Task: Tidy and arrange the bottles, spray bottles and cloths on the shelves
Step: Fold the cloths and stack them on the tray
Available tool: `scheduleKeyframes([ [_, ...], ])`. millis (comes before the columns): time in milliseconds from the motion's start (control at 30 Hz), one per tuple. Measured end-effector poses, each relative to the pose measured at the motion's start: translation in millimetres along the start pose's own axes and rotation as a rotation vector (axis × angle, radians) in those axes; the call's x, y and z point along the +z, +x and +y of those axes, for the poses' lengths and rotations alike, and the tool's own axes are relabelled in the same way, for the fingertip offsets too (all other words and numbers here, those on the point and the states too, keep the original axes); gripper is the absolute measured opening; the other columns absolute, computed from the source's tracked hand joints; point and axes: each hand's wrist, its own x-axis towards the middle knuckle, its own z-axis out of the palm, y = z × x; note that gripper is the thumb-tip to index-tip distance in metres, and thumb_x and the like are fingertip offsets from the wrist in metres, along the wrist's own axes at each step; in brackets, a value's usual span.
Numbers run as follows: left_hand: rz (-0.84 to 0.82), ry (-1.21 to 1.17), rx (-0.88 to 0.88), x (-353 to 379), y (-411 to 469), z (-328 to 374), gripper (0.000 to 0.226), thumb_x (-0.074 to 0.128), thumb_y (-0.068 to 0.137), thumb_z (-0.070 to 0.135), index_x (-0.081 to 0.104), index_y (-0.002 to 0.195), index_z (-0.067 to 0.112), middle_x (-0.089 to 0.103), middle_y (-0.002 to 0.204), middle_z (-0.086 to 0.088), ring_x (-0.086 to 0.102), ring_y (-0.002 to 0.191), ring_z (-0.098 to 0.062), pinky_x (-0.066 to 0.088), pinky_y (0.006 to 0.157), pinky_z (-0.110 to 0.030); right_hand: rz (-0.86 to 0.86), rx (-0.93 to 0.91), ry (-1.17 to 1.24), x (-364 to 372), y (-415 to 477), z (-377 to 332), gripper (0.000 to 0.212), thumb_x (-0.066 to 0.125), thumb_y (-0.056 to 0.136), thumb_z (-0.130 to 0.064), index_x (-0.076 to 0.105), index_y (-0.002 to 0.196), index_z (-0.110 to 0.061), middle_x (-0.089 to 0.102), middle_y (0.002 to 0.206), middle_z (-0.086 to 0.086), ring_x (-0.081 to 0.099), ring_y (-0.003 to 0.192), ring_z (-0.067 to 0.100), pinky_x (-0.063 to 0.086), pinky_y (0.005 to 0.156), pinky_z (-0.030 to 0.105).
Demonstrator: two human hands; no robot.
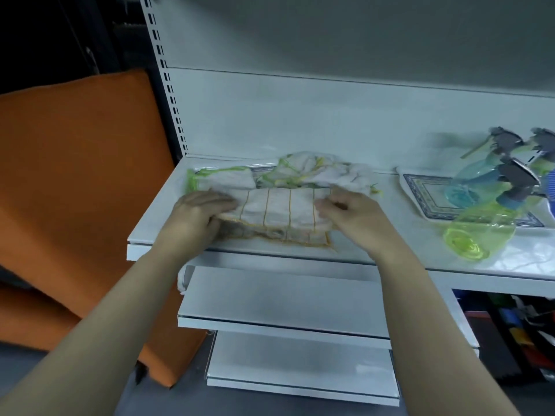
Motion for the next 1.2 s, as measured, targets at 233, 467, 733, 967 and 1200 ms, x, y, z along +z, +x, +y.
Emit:
scheduleKeyframes([
  [233,-0.029,-0.061,-0.120,3,-16,12,0.046,0.048,0.078,0.036,0.078,0.109,0.019,0.071,0.120,-0.002,0.060,0.119,-0.022,0.043,0.106,-0.044,0.177,0.137,-0.025,20,-4,10,0.023,0.064,0.092,-0.030,0.060,0.111,-0.018,0.066,0.107,0.004,0.057,0.090,0.016,0.042,0.076,0.025],
  [467,0.031,-0.022,-0.125,4,1,33,0.039,0.050,0.082,0.029,0.076,0.110,0.019,0.072,0.109,-0.002,0.064,0.103,-0.031,0.049,0.094,-0.048,0.106,0.180,0.150,25,13,11,0.037,0.069,0.090,-0.030,0.059,0.123,-0.019,0.060,0.097,-0.009,0.060,0.103,0.016,0.041,0.083,0.026],
  [733,-0.033,-0.109,-0.059,31,22,90,0.045,0.046,0.087,0.030,0.070,0.123,0.022,0.063,0.131,-0.008,0.059,0.118,-0.030,0.046,0.103,-0.044,0.207,-0.011,0.113,21,14,0,0.015,0.062,0.093,-0.030,0.059,0.102,-0.017,0.049,0.079,-0.007,0.048,0.073,0.010,0.035,0.065,0.023],
  [967,-0.148,-0.225,-0.216,48,16,100,0.045,0.056,0.100,0.032,0.050,0.144,0.026,0.040,0.155,-0.008,0.034,0.143,-0.025,0.022,0.113,-0.025,0.075,0.193,-0.020,8,18,3,0.015,0.042,0.100,-0.029,0.043,0.111,-0.019,0.054,0.079,0.005,0.054,0.070,0.022,0.053,0.057,0.033],
  [1200,0.040,-0.301,-0.325,26,9,90,0.035,0.047,0.099,0.030,0.071,0.119,0.013,0.069,0.118,-0.007,0.055,0.116,-0.029,0.038,0.100,-0.029,0.173,0.095,0.193,20,20,-26,0.033,0.056,0.093,-0.023,0.057,0.126,-0.024,0.058,0.096,-0.011,0.056,0.097,0.016,0.045,0.082,0.029],
])
